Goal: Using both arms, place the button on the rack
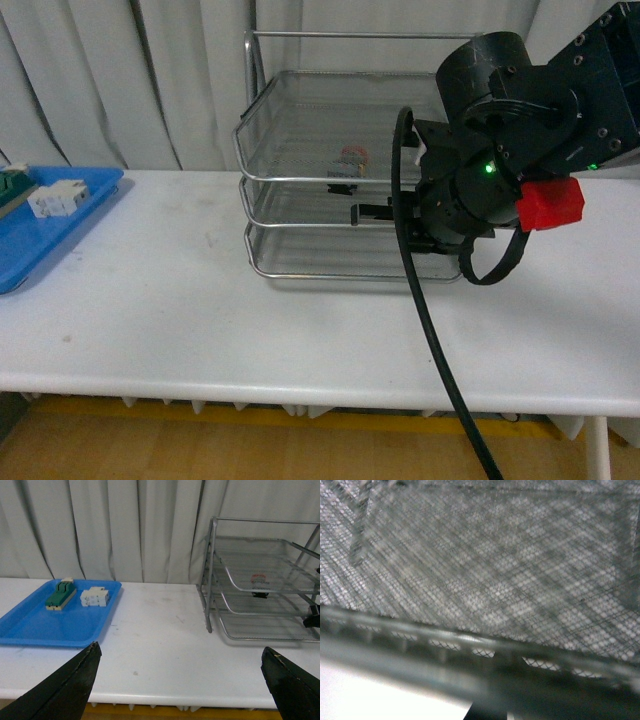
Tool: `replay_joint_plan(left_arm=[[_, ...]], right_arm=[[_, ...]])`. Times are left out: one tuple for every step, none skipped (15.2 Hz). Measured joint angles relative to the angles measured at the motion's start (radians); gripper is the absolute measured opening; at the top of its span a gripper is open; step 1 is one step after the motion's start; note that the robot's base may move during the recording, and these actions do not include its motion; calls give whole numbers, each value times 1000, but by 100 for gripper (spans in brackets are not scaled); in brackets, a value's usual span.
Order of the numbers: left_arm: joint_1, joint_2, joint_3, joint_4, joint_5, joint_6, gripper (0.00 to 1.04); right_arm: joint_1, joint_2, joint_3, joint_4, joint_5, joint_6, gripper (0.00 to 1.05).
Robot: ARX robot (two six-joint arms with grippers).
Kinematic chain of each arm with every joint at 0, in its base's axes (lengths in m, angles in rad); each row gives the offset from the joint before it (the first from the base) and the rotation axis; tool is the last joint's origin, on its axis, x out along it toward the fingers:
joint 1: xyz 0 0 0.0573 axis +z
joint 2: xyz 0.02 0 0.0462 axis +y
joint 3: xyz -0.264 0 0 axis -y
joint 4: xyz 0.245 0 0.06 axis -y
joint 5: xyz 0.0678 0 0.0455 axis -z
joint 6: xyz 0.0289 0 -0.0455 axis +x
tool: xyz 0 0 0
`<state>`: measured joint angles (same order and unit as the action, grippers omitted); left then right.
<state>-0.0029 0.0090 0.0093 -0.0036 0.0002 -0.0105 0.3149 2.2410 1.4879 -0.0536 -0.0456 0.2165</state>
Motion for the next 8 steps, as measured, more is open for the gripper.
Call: replay_joint_plan(left_arm=[[0,0,0,0,0,0,98],[0,0,0,0,-1,0,98],[0,0,0,0,0,0,98],[0,0,0,0,0,0,98],[0,0,0,0,0,0,98],[0,0,0,0,0,0,98],[0,0,0,0,0,0,98],[0,0,0,0,0,0,98]], right_arm=[[6,-35,-51,16,-9,20,2],[14,-95,-122,34,-18,46,2],[21,-159,-181,54,-31,62,2],[30,-223,-240,72,-34,74,2],[33,-296,-317,108,-49,91,2],[32,-373,-404,143,-66,110,2],[25,-451,-485,167,-77,124,2],[-3,-563,-570,176,-117,146,2]])
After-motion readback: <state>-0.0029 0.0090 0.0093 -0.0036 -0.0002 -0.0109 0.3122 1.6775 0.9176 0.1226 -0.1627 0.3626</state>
